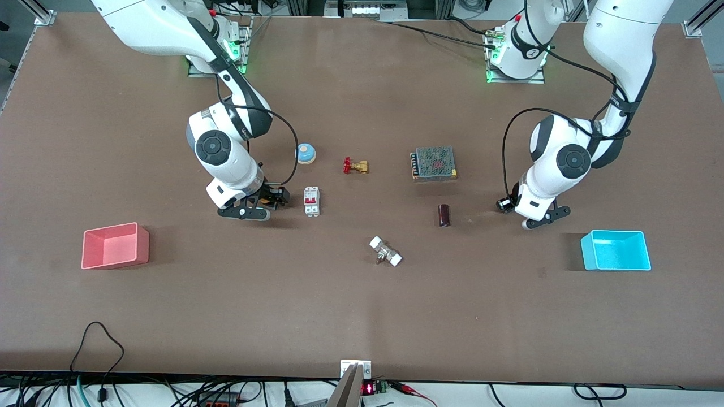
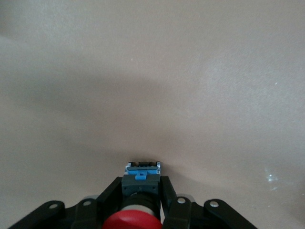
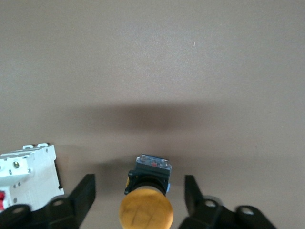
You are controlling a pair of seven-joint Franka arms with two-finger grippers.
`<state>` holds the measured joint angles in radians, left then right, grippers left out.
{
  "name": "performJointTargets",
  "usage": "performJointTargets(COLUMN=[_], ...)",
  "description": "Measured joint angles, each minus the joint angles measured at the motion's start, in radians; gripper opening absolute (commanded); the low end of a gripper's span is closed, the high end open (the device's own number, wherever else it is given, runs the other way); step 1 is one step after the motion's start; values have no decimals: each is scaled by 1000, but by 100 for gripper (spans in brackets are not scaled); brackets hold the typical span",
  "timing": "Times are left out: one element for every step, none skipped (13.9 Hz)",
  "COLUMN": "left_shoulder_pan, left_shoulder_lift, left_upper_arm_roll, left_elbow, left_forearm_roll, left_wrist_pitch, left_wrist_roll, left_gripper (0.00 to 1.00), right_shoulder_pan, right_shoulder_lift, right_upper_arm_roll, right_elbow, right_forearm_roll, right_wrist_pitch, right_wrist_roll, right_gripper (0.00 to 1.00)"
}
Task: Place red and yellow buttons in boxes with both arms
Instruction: 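Close the right gripper on the yellow button while the left gripper grasps the red button, then carry the yellow button to the pink box while the left gripper carries red to cyan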
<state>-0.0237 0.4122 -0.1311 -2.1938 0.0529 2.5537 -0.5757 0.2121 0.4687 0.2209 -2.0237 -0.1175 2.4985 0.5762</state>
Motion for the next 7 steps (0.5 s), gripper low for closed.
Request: performJointTargets(left_shoulder_pan=[0,0,0,1,4,11,26], left_shoulder_lift=[-4,-13,-25,-36,-46,-52,-54], left_upper_arm_roll=[0,0,1,3,7,12,22], left_elbow=[16,44,82,126,166,201,232], left_forearm_roll=[0,0,0,0,0,0,3], left_wrist_pitch=[-15,-57,-116,-177,-226,-258,-274], left_wrist_roll=[3,11,23,43,71,114,176], left_gripper=[24,24,24,24,24,24,24], right_shoulder_pan=[0,0,0,0,0,0,0], right_shoulder_lift=[0,0,0,2,3,6,7], right_upper_arm_roll=[0,0,0,0,0,0,0], right_elbow=[0,0,0,0,0,0,0], right_forearm_roll=[-6,-10,-11,-11,-12,-13,-13], right_wrist_pitch=[0,0,0,0,1,1,2], right_wrist_roll=[0,-1,-1,-1,-1,-1,-1], right_gripper=[39,30,25,23,21,20,20])
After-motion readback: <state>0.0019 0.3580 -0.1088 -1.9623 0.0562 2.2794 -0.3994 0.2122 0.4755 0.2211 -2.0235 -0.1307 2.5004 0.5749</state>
